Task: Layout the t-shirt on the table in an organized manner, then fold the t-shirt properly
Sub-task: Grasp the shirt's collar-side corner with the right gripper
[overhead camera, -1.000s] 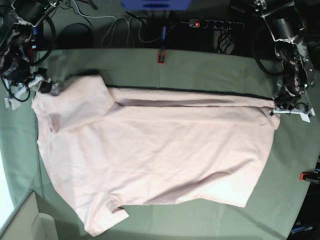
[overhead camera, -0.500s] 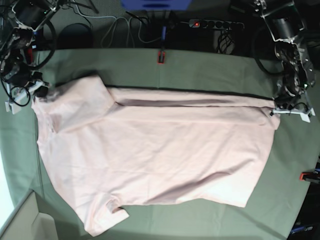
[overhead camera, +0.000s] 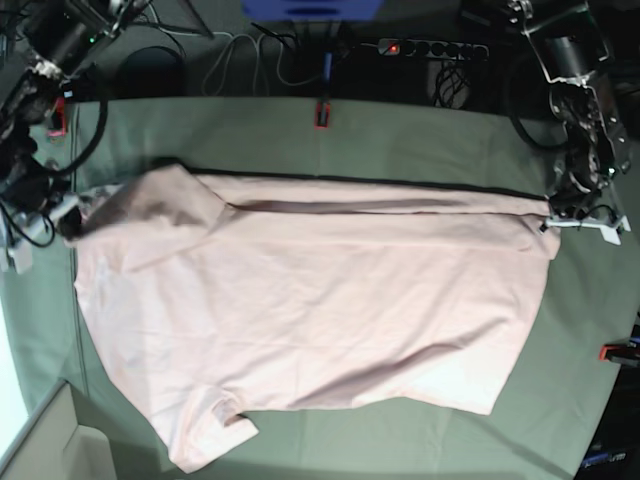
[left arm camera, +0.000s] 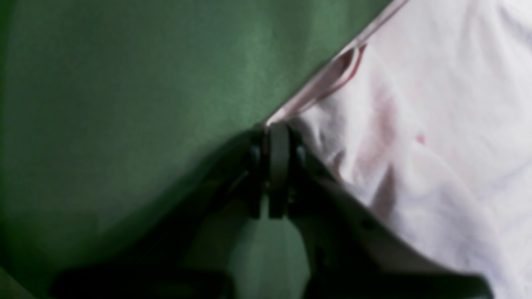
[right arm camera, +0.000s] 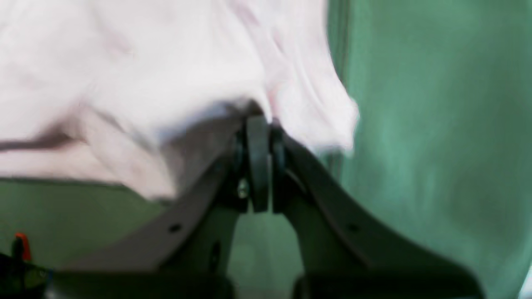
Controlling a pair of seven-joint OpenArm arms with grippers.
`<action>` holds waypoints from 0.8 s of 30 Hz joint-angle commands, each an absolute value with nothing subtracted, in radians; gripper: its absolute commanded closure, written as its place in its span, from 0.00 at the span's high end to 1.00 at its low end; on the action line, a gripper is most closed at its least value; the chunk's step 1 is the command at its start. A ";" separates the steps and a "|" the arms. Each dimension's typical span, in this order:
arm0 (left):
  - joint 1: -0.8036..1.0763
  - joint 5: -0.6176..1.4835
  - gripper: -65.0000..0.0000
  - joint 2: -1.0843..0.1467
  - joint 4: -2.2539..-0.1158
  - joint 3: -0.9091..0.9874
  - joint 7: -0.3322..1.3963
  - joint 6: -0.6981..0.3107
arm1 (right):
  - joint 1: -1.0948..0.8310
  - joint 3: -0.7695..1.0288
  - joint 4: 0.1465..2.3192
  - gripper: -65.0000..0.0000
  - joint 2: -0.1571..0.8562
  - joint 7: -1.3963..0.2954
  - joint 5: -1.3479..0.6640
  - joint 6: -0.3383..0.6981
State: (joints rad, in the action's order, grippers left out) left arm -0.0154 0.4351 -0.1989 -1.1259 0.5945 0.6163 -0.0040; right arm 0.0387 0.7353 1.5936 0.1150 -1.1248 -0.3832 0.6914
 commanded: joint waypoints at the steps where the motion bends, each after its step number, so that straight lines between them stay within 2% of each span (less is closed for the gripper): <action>1: -0.028 0.435 0.00 -0.209 -1.141 0.598 0.616 -0.005 | 0.073 0.714 1.613 0.00 0.125 -1.104 -0.403 0.698; 10: -0.027 0.437 0.00 -0.209 -1.141 0.598 0.616 -0.005 | 0.246 0.628 1.452 0.00 0.108 -1.099 -0.400 0.698; 11: -0.027 0.437 0.00 -0.209 -1.141 0.598 0.616 -0.005 | 0.252 0.628 1.446 0.03 0.116 -1.104 -0.398 0.698; 13: -0.027 0.438 0.00 -0.209 -1.141 0.598 0.616 -0.005 | 0.255 0.615 1.435 0.16 0.142 -1.106 -0.398 0.698; 17: -0.027 0.438 0.00 -0.209 -1.141 0.598 0.616 -0.005 | 0.245 0.610 1.423 0.48 0.188 -1.107 -0.400 0.698; 19: -0.027 0.440 0.00 -0.209 -1.141 0.598 0.616 -0.005 | 0.216 0.613 1.425 0.61 0.200 -1.106 -0.400 0.698; 21: -0.028 0.440 0.00 -0.209 -1.141 0.598 0.616 -0.005 | 0.189 0.627 1.422 0.66 0.225 -1.106 -0.400 0.698; 24: -0.028 0.440 0.00 -0.209 -1.141 0.598 0.616 -0.005 | 0.143 0.684 1.426 0.67 0.226 -1.106 -0.400 0.698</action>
State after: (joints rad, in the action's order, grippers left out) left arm -0.0174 0.4355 -0.1986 -1.1267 0.5945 0.6197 -0.0036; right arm 0.1295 0.6827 1.4075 0.2066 -1.1202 -0.3809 0.6918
